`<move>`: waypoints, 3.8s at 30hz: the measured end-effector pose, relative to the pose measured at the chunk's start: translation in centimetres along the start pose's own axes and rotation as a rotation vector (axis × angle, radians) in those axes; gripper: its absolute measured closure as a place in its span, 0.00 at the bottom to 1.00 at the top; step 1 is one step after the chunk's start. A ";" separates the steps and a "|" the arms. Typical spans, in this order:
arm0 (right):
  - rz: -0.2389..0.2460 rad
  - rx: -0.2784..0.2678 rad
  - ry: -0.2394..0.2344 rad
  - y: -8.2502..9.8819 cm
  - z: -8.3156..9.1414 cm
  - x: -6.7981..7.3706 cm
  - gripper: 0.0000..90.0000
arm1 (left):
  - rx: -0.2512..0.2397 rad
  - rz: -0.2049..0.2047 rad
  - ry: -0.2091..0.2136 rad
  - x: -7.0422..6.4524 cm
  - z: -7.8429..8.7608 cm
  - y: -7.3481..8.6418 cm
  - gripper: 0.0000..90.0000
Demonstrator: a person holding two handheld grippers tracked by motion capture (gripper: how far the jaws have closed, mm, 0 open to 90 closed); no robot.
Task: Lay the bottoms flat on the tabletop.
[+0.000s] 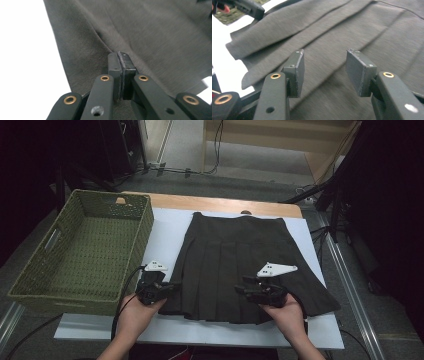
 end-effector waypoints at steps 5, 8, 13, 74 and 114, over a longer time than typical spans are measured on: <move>0.021 0.007 -0.032 -0.6 -1.1 1.2 0.55 | -0.043 0.005 0.010 -0.1 1.1 -0.8 1.00; 0.032 0.011 -0.045 -0.9 -1.8 1.8 0.55 | -0.068 0.006 0.010 -0.1 1.7 -1.3 1.00; 0.045 0.010 -0.067 -1.6 -2.7 2.7 0.56 | -0.140 0.031 0.040 -0.3 3.2 -2.2 1.00; 0.035 0.075 -0.113 -0.2 -6.6 5.5 0.82 | 0.065 -0.113 0.022 -2.6 -4.9 1.6 0.98; -0.037 0.002 -0.055 1.6 -0.8 -1.0 0.34 | -0.032 -0.136 -0.018 0.8 -3.2 0.4 0.14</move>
Point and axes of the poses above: each handheld gripper's, and its own axes: z roughly backward along the jaws, y roughly out of its underside, x roughly to its left, the point moved 5 cm from there along -z, roughly forward along the jaws, and after that the axes turned 11 degrees about -y, right-handed, at the moved point
